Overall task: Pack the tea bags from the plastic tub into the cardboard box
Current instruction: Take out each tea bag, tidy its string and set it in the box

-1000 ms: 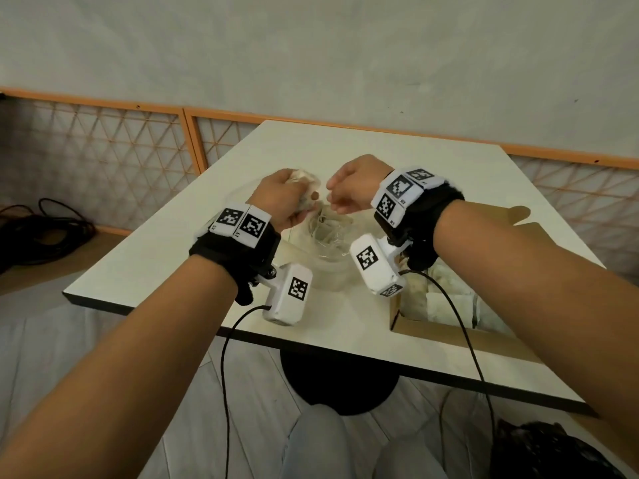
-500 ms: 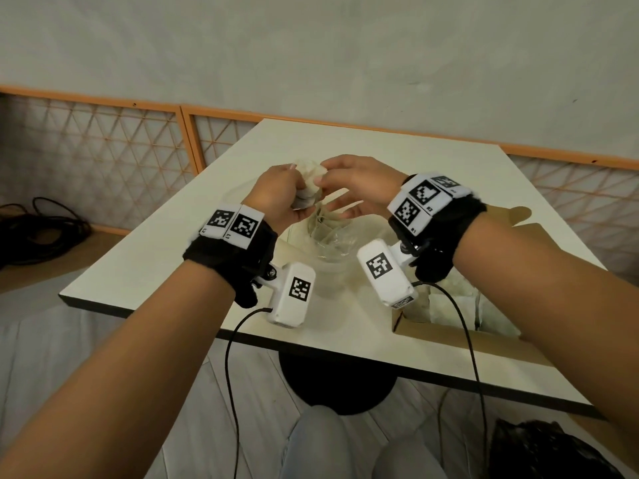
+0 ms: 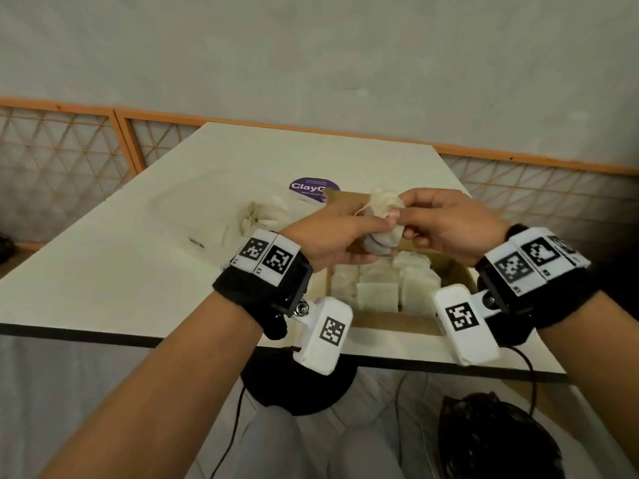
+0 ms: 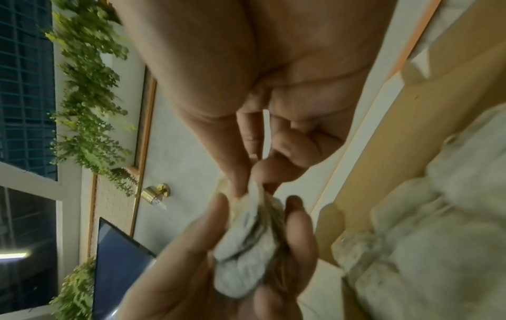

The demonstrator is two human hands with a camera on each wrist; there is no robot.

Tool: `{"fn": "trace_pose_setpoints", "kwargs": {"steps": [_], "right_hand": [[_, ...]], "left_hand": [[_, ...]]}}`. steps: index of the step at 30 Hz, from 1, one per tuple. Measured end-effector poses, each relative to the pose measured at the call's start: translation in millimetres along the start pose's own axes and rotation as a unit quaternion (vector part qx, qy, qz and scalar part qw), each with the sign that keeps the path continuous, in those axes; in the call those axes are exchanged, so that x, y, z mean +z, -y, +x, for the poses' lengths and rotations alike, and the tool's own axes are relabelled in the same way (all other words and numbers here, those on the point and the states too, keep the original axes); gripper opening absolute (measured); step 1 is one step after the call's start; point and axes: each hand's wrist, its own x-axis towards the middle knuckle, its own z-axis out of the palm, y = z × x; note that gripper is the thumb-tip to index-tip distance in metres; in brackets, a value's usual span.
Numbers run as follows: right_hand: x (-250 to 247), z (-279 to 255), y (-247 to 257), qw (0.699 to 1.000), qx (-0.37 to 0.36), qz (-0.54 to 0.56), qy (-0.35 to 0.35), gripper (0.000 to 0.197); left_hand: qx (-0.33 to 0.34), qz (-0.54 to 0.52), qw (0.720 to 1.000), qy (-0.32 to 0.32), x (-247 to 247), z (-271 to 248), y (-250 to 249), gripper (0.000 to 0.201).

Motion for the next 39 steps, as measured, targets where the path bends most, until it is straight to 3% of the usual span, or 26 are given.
{"fn": "trace_pose_setpoints", "kwargs": {"steps": [3, 7, 11, 13, 17, 20, 22, 35, 39], "right_hand": [[-27.3, -21.6, -12.6, 0.999, 0.016, -0.016, -0.036, 0.008], [-68.4, -40.8, -47.9, 0.969, 0.075, -0.119, -0.204, 0.022], [-68.7, -52.6, -84.9, 0.970, 0.178, -0.034, -0.162, 0.040], [-62.2, -53.1, -92.5, 0.972, 0.163, -0.052, -0.160, 0.042], [-54.8, -49.1, -74.1, 0.957, 0.028, -0.135, -0.254, 0.038], [-41.3, -42.0, -57.9, 0.980, -0.007, -0.079, -0.184, 0.031], [-34.7, -34.8, -54.3, 0.988, -0.005, -0.046, -0.146, 0.014], [-31.4, -16.2, -39.3, 0.993, 0.000, 0.052, -0.103, 0.005], [-29.8, -14.5, -36.6, 0.993, -0.004, -0.036, -0.116, 0.006]], "left_hand": [[-0.031, -0.065, 0.997, 0.024, 24.8, 12.0, 14.5, 0.025], [-0.043, -0.183, 0.982, -0.022, 40.6, 21.6, 37.2, 0.017], [-0.046, -0.207, 0.976, -0.057, 53.4, 29.5, 50.8, 0.018], [-0.038, -0.170, 0.982, -0.072, 60.1, 33.4, 53.2, 0.017], [-0.019, -0.113, 0.989, -0.087, 63.2, 36.6, 58.2, 0.022], [-0.004, -0.106, 0.991, -0.079, 62.2, 36.1, 57.9, 0.009], [0.002, -0.097, 0.992, -0.080, 63.1, 34.7, 57.3, 0.006], [0.020, -0.089, 0.987, -0.134, 38.5, 20.1, 50.1, 0.008], [0.068, -0.162, 0.970, -0.168, 11.5, -2.3, 51.7, 0.015]]}}
